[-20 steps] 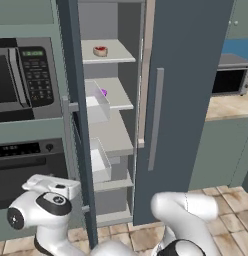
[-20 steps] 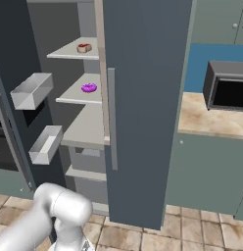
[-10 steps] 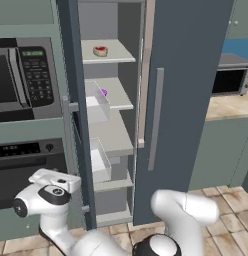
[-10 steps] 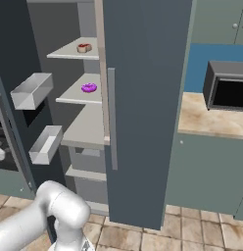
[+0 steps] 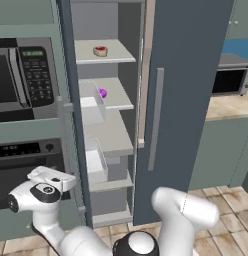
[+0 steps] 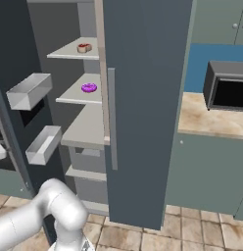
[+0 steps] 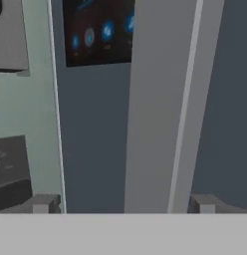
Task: There's a steak in the fridge that needs to be moved to the freezer for freezing. Pick up the steak from the fridge, place it on any shelf in the freezer, and close the fridge and freezer doors when done.
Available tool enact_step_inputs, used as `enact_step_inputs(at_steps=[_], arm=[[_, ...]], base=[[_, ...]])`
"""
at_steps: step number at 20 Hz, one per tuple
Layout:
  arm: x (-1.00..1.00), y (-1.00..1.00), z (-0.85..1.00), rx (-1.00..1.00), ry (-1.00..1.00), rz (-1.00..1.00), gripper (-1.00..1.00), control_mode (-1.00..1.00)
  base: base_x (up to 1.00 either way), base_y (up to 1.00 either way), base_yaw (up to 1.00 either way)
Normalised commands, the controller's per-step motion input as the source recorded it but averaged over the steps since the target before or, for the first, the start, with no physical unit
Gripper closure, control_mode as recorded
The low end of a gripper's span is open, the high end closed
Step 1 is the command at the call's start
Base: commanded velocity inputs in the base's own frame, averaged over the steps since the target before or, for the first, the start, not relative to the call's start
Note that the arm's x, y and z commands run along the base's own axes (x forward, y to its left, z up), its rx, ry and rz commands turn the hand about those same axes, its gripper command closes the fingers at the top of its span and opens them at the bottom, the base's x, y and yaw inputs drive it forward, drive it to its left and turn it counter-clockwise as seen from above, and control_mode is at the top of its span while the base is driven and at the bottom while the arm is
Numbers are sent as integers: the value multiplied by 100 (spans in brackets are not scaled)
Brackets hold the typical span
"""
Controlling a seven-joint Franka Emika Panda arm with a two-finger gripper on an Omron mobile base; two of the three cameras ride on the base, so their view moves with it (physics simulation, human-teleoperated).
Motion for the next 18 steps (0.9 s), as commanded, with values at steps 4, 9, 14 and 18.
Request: enact_step_inputs(at_steps=[4, 9, 14, 18], arm=[[34, -36, -9, 0, 0, -13, -100, -100], [20, -74, -1, 0, 0, -14, -100, -100], [20, -81, 0, 0, 0, -14, -100, -100], [4, -97, 0, 3, 0, -11, -100, -100]], base=[[0, 0, 0], [0, 0, 0], [0, 0, 0], [0, 0, 0]])
